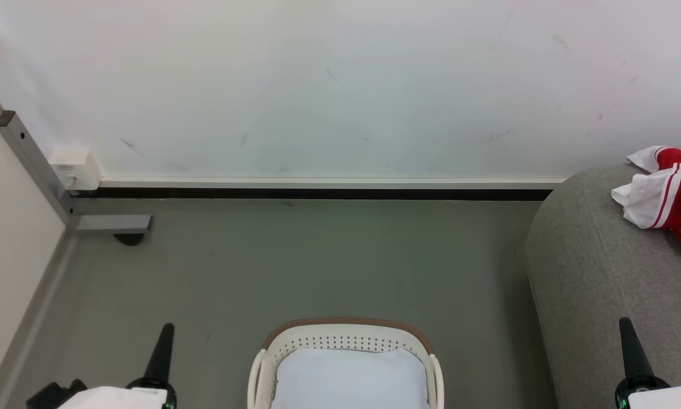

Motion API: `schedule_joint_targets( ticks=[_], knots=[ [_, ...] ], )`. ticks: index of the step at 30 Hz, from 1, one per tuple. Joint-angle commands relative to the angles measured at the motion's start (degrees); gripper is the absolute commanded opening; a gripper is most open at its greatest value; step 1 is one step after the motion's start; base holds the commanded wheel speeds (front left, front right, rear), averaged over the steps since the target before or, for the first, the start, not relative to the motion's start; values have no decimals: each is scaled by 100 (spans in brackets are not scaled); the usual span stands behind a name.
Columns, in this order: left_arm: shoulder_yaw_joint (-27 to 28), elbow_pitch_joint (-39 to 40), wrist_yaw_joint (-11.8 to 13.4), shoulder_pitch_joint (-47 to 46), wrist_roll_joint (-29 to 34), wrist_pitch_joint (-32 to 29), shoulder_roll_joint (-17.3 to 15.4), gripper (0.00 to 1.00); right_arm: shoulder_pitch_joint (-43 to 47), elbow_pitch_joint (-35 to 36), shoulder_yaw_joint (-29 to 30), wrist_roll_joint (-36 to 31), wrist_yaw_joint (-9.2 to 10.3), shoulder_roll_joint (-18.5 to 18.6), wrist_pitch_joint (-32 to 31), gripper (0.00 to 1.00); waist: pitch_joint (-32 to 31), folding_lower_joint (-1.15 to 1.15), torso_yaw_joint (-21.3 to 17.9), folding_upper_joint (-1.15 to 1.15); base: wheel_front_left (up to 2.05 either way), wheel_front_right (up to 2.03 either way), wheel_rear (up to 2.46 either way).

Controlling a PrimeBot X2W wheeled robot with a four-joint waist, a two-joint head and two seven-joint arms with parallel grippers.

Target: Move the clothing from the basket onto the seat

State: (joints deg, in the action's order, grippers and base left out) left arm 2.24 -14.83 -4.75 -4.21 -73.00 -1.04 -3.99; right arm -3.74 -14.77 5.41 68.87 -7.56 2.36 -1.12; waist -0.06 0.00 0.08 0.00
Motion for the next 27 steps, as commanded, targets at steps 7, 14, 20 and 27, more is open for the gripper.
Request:
schedule_joint_targets(
  ticks=[7, 14, 20, 27],
  knots=[
    [112, 50, -76, -111, -401, -127, 18, 0, -135, 68, 35, 509, 9, 68, -116, 0, 4, 0, -1, 0, 0, 0, 0],
    [185, 58, -122, -132, -714, -213, 40, 0, -174, 75, 54, 885, 10, 70, -202, 0, 7, 0, -2, 0, 0, 0, 0],
    [240, 64, -153, -157, -985, -295, 53, 0, -207, 80, 68, 1192, 11, 72, -283, 0, 10, 0, -4, 0, 0, 0, 0],
    [297, 70, -189, -169, -1269, -365, 69, 0, -221, 85, 84, 1528, 11, 72, -354, 0, 13, 0, -5, 0, 0, 0, 0]
  ],
)
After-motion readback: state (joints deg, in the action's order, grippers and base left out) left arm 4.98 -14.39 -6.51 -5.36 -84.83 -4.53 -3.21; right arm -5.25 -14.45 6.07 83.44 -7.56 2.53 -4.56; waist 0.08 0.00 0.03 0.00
